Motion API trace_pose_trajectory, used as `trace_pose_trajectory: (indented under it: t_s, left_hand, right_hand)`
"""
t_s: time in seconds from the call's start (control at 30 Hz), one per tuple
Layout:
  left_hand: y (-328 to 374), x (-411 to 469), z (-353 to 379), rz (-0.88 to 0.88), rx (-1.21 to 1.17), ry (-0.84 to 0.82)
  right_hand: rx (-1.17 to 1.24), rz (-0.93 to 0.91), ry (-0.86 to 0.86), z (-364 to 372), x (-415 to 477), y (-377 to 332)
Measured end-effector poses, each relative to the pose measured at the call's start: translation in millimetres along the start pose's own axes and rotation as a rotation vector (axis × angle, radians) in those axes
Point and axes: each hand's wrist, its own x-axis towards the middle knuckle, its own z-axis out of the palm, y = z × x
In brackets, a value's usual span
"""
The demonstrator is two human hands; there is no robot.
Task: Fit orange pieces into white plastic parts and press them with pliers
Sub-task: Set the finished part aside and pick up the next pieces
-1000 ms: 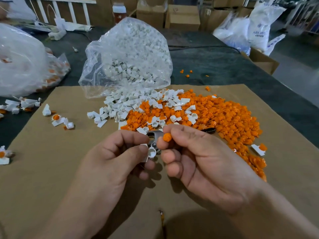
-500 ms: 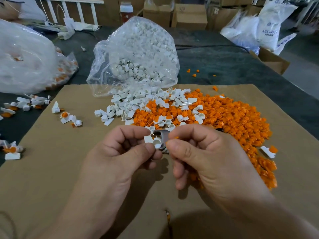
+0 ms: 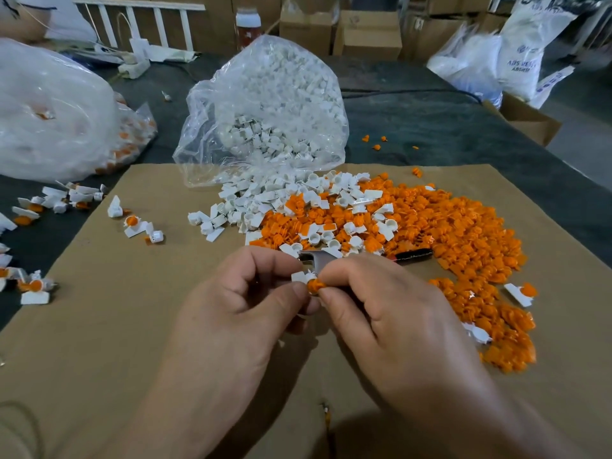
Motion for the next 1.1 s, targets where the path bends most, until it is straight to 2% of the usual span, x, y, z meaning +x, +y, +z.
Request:
trace_pose_trajectory:
  t_s: [0.27,0.43,0.63,0.7,0.8,0.87,0.93,1.1]
  left_hand:
    - [-1,-1,0,0.007,0.07,-0.014]
    - [0,-1,2,-0.028,0.006,-0.035]
    - [4,-1,1,-0.124,-0.219,-0.051]
    - [4,-1,-1,-0.131,-0.242,-0.078]
    - [1,-1,-3,-0.094,-0.179,-0.122]
    - [-1,-2,-2,-0.061,-0.177,-0.159]
    - [-3,-3,-3,-0.026,-0.142,-0.177]
    - [-5,-5,-4,-0.018,-0.02,-0.147]
  right_hand:
    - [-0.178,-0.12,0.005,-3,1,-11]
    - [-0.19,-0.131,-0.047,-1,0,-10]
    - [0.058,-0.03,-0.017,0,-3,-1]
    - [0.259,0.045,-0.031,-2,-2,2]
    - [0.693,0.278,-0.114,-2,1,8]
    - [0.899,0.381,-0.184,-1,2,10]
    - [0.941,0.386,-0.21,0,3,10]
    - [0.733,0.281,-0.181,-1,2,11]
